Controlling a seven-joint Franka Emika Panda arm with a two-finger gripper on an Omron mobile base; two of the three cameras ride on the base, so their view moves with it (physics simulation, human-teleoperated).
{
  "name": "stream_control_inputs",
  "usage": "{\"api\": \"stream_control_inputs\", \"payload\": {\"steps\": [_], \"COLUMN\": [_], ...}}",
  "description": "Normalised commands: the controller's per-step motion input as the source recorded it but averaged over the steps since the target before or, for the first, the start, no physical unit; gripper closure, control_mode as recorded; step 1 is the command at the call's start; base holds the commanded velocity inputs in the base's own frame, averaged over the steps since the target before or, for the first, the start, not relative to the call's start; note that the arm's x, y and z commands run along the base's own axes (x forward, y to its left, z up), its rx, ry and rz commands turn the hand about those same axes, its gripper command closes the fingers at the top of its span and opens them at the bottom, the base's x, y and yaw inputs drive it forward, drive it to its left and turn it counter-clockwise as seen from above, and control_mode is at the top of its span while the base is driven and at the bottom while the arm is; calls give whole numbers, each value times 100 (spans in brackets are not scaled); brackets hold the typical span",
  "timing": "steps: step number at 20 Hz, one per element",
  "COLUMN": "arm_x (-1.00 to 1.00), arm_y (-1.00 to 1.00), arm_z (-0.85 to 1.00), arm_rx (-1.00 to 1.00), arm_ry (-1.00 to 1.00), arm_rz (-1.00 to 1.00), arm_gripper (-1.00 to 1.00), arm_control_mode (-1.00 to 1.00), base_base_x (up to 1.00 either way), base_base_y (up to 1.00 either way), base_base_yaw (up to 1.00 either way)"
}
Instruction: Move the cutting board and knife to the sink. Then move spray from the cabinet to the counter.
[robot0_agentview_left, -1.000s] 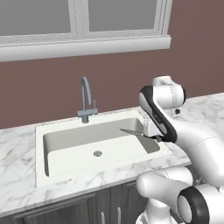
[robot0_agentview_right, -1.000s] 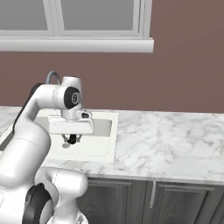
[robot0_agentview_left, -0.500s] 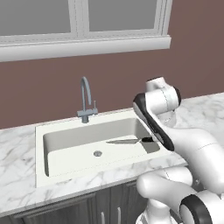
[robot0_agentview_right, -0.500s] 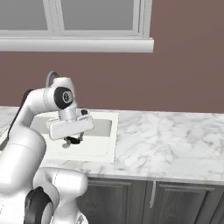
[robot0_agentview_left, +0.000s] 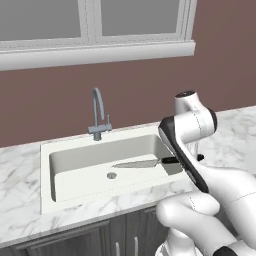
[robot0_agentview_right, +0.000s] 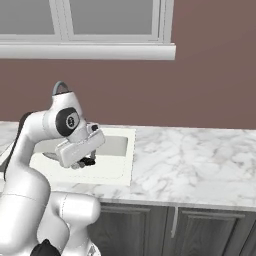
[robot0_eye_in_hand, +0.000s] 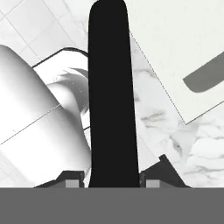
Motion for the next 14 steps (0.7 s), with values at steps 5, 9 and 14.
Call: {"api": "stream_control_inputs", "payload": {"steps": [5,9,14], "arm_x": [10,24,44], "arm_y": [0,3,11], "arm_z": [0,0,0], "arm_rx": [4,3,7], "arm_ry": [-11,-7,-4], "arm_rz": [25,18,14], "arm_gripper": [100,100,100], "arm_control_mode": [-100,-100,-100], "base_base_x": [0,0,0], "base_base_y": [0,0,0], "base_base_yaw": [0,0,0]}}
